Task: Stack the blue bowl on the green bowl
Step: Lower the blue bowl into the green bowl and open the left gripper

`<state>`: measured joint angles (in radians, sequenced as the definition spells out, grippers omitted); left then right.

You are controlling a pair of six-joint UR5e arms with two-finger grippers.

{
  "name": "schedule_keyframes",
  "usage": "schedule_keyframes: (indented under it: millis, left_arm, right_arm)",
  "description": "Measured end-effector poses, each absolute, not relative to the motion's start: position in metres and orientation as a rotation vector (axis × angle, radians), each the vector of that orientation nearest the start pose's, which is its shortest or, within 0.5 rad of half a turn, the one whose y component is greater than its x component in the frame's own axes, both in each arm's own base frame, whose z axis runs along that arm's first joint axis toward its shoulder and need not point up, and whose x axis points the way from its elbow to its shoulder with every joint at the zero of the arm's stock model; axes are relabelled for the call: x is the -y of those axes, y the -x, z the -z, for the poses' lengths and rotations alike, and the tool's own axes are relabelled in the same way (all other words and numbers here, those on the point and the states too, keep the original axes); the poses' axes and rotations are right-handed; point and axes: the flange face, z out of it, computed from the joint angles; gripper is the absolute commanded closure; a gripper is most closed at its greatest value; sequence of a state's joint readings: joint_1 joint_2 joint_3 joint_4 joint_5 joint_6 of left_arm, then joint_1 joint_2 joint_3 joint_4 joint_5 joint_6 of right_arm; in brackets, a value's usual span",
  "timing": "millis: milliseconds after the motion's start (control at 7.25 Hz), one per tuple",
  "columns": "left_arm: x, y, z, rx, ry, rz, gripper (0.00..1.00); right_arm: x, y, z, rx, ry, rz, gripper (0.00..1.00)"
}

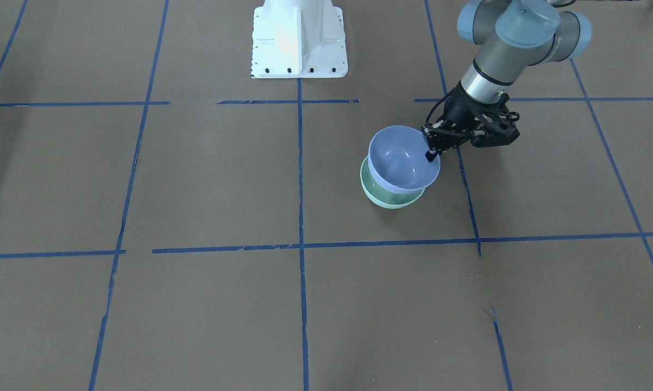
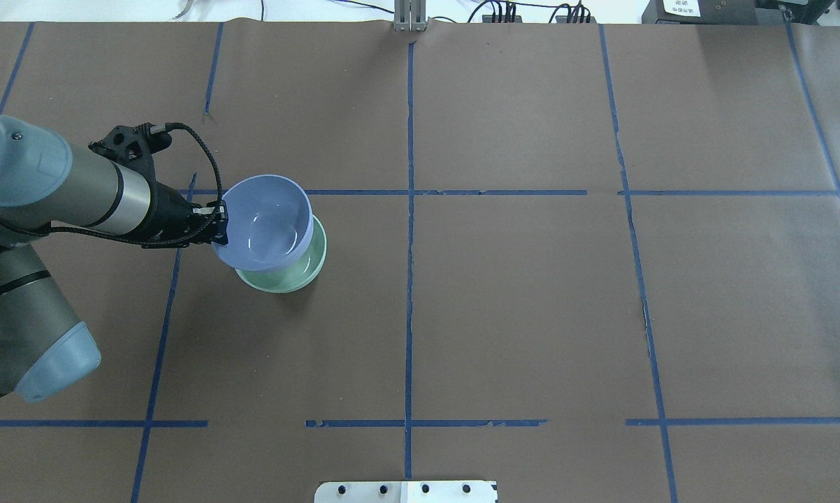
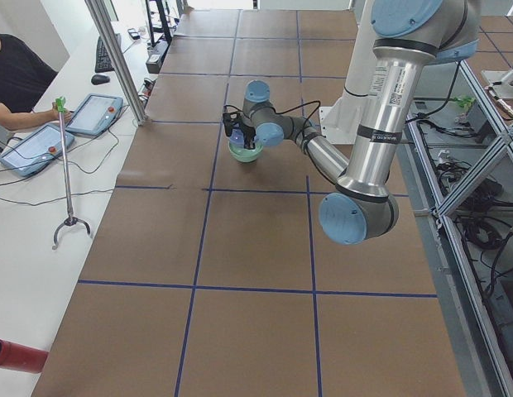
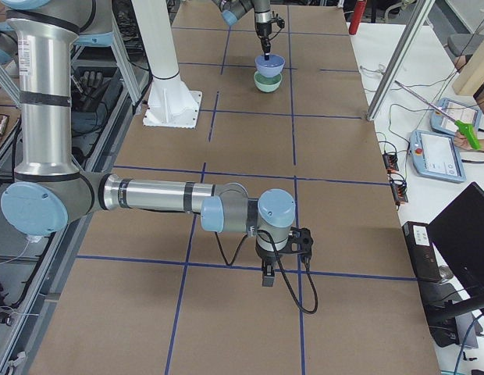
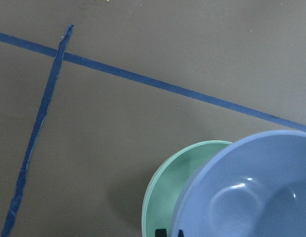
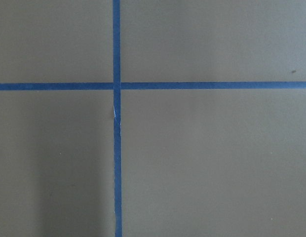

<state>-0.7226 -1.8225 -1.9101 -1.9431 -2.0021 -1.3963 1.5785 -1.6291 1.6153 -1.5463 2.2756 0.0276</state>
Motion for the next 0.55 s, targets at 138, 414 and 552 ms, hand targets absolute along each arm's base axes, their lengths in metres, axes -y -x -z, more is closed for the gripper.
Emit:
schedule_keyframes:
  millis: [138, 414, 552]
  left_arm:
    - [0.443, -0.364, -0.329, -1.022, -0.050, 0.290, 0.00]
    - [0.446, -0.373, -0.341, -1.030, -0.052, 0.283, 0.00]
    - [0.447, -0.374, -0.346, -1.038, -0.057, 0.279, 0.00]
  right_arm:
    - [0.467, -0.072, -0.667, 0.705, -0.003, -0.030, 0.00]
    - [0.467, -0.072, -0.667, 0.705, -0.003, -0.030, 0.00]
    - [0.467, -0.072, -0.667, 0.705, -0.003, -0.030, 0.00]
